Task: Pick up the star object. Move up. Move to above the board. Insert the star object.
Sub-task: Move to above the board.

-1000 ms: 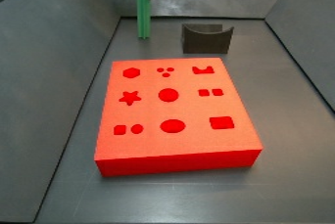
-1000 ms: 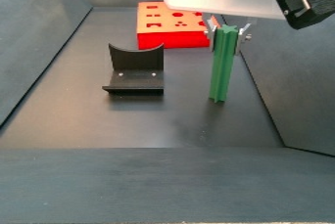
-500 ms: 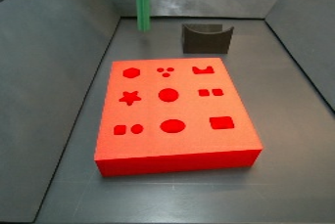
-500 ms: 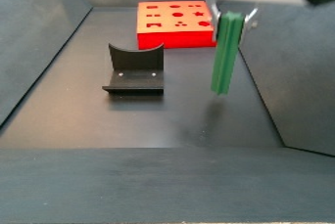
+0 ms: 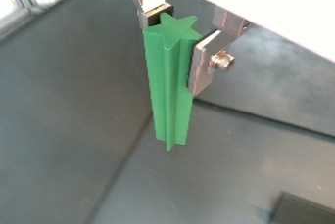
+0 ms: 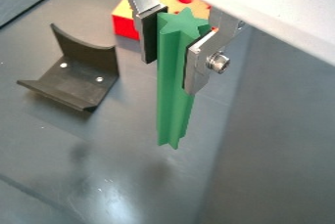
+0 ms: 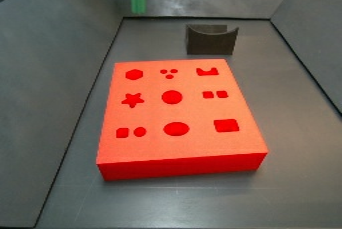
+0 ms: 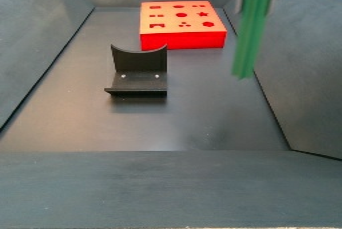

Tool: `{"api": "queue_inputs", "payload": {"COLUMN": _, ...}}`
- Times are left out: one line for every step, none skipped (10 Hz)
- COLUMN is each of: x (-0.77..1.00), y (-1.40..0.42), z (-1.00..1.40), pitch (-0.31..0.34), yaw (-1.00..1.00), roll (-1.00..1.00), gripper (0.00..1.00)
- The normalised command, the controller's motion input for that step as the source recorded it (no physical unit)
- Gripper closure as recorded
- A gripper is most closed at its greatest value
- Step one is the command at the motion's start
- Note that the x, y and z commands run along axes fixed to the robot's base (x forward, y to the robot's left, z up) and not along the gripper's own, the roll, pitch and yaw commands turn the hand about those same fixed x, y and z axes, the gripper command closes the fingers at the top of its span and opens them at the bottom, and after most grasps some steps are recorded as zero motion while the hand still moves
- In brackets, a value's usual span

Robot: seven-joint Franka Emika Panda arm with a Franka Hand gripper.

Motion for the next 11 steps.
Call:
{"api": "queue_inputs", "payload": {"x": -0.94, "y": 0.08, "z": 0.90, "pitch": 0.043, "yaw": -0.12, "roll": 0.02, "gripper": 1.00}}
{"api": "queue_inputs", "payload": {"x": -0.75, "y": 0.06, "z": 0.66, "pitch": 0.016, "yaw": -0.09, "roll": -0.01, "gripper": 1.00}}
{"api": "queue_inputs", "payload": {"x": -0.61, "y": 0.05, "z": 0.48, "pitch": 0.004, "yaw": -0.08, "roll": -0.02, "gripper": 1.00}}
{"api": "queue_inputs", "payload": {"x": -0.46, "y": 0.04, "z": 0.30, "pitch": -0.002, "yaw": -0.07, "roll": -0.03, "gripper": 1.00}}
{"api": "queue_inputs", "payload": {"x": -0.30, "y": 0.04, "z": 0.11, "pitch": -0.005, "yaw": -0.06, "roll": -0.03, "gripper": 1.00}}
{"api": "queue_inputs", "payload": {"x": 0.43, "y": -1.00, "z": 0.21, "pitch": -0.083, "yaw": 1.00, "roll": 0.01, "gripper": 1.00}}
{"api": "queue_inputs", "payload": {"x": 0.45, "y": -1.00, "z": 0.20, "pitch": -0.065, "yaw": 1.00, "roll": 0.01, "gripper": 1.00}}
{"api": "queue_inputs", "payload": {"x": 0.46, "y": -1.00, "z": 0.20, "pitch": -0.022, "yaw": 1.00, "roll": 0.07, "gripper": 1.00}}
{"api": "queue_inputs", "payload": {"x": 0.46, "y": -1.00, "z": 0.21, "pitch": -0.013, "yaw": 0.87, "roll": 0.01, "gripper": 1.00}}
{"api": "queue_inputs", "payload": {"x": 0.47, "y": -1.00, "z": 0.21, "pitch": 0.030, "yaw": 0.51, "roll": 0.02, "gripper": 1.00}}
{"api": "queue_inputs", "payload": {"x": 0.47, "y": -1.00, "z": 0.21, "pitch": 0.054, "yaw": 0.32, "roll": 0.03, "gripper": 1.00}}
